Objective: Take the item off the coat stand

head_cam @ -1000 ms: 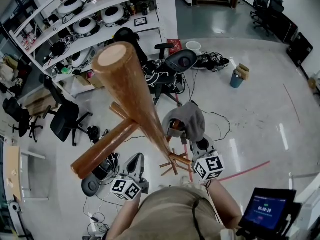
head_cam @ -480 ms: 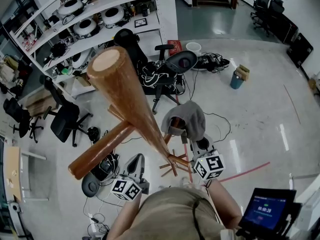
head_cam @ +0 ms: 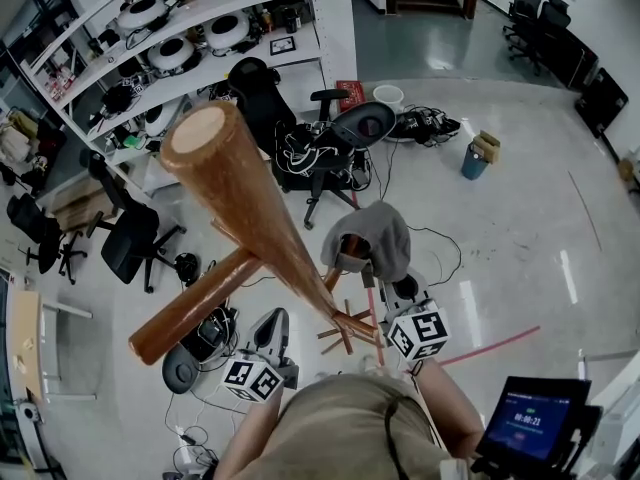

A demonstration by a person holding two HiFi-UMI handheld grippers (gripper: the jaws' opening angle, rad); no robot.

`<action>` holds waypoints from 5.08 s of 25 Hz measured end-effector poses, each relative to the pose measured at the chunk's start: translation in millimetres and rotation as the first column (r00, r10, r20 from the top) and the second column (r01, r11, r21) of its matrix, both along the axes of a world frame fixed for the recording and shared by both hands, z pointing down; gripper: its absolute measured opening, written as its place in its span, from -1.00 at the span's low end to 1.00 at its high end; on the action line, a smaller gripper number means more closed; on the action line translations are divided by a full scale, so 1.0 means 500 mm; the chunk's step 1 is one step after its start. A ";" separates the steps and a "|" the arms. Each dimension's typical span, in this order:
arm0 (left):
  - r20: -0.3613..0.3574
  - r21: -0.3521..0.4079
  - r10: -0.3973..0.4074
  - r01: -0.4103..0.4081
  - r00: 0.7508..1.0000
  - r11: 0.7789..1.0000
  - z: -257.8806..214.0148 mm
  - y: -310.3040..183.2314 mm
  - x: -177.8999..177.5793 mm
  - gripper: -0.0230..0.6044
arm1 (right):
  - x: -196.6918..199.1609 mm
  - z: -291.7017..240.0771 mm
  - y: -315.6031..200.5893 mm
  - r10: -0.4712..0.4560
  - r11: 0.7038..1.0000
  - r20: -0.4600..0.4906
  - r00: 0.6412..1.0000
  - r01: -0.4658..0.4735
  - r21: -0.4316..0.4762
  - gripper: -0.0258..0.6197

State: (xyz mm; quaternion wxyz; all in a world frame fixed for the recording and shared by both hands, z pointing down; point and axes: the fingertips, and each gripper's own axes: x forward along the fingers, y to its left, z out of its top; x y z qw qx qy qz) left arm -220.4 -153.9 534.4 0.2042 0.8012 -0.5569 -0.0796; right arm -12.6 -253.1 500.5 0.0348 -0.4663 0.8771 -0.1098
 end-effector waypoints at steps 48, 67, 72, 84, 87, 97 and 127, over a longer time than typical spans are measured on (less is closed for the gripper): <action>0.015 -0.014 0.012 -0.012 1.000 1.000 0.007 -0.023 0.039 -0.87 | 0.020 -0.024 -0.030 -0.026 1.000 -0.010 1.000 0.026 0.000 -0.82; 0.025 -0.014 -0.011 0.011 1.000 1.000 0.004 -0.010 0.027 -0.87 | 0.025 -0.029 -0.030 -0.029 0.999 0.008 1.000 0.029 -0.013 -0.82; 0.020 -0.007 -0.015 0.015 1.000 1.000 0.000 -0.014 0.025 -0.87 | 0.025 -0.036 -0.034 -0.041 0.999 -0.007 0.999 0.040 -0.015 -0.82; 0.016 0.001 -0.031 0.031 0.999 1.000 -0.013 -0.015 0.032 -0.87 | 0.042 -0.049 -0.037 -0.037 0.999 -0.013 0.999 0.037 -0.012 -0.82; 0.013 0.005 -0.037 0.037 0.999 0.999 -0.012 -0.007 0.035 -0.87 | 0.045 -0.046 -0.034 -0.038 0.999 -0.016 0.999 0.037 -0.018 -0.82; 0.007 -0.005 -0.066 0.066 0.998 0.998 0.005 0.011 0.045 -0.87 | 0.053 -0.047 -0.050 -0.041 0.999 -0.013 0.999 0.041 -0.028 -0.82; 0.001 0.012 -0.137 0.137 0.991 0.991 0.009 -0.011 0.035 -0.87 | 0.060 -0.058 -0.098 -0.069 0.997 0.024 0.997 0.070 -0.021 -0.82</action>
